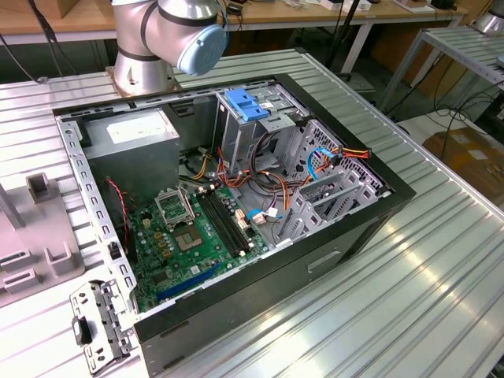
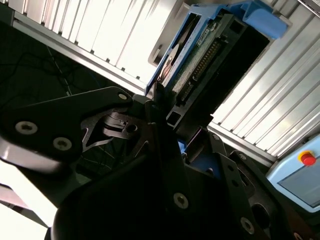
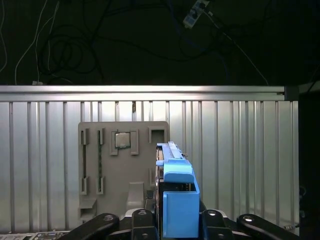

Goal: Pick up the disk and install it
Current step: 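Pick up the disk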

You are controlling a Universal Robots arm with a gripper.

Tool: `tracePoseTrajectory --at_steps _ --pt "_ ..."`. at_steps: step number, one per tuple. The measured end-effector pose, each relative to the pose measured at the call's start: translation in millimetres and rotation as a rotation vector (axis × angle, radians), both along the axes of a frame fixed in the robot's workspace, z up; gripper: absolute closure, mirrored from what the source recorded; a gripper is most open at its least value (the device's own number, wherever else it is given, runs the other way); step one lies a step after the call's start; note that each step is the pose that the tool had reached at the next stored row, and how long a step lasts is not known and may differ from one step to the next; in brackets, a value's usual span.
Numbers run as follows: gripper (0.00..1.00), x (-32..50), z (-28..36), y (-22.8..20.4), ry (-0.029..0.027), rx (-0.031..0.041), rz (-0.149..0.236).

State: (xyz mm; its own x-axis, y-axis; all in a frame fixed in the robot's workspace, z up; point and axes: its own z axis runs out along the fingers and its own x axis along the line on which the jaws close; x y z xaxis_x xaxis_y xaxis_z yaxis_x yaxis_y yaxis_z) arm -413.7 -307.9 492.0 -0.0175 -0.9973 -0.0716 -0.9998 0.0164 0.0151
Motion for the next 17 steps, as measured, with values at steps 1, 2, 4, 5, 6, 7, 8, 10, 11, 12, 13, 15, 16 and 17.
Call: tracePoseTrajectory --at_steps 1,2,4,5,6,7,8,10,11,12,13,15,16,17 --pt "0.63 1.2 0.0 0.0 -0.0001 0.0000 0.000" --pt "0.63 1.7 0.0 0.0 -0.0001 0.0000 0.000" --pt "0.63 3.0 0.0 0.0 0.0000 0.0000 0.000" --pt "0.63 3.5 0.0 0.0 0.0000 0.0000 0.000" --pt "0.63 4.1 0.0 0.0 0.0000 0.0000 0.000" --pt "0.63 4.7 0.0 0.0 0.0000 0.0000 0.000" --pt "0.63 5.2 0.0 0.0 0.0000 -0.0001 0.000" --pt "0.63 6.5 0.0 0.0 0.0001 -0.0001 0.000" --pt "0.63 7.2 -0.1 0.0 -0.0001 0.0000 0.000" --pt "0.63 7.9 0.0 0.0 0.0000 0.0000 0.000" --pt "0.63 8.1 0.0 0.0 -0.0001 0.0000 0.000" --pt "0.63 8.7 0.0 0.0 0.0000 -0.0001 0.000" --pt "0.63 9.1 0.0 0.0 0.0001 -0.0001 0.000" --pt "0.63 9.5 0.0 0.0 -0.0001 0.0000 0.000"
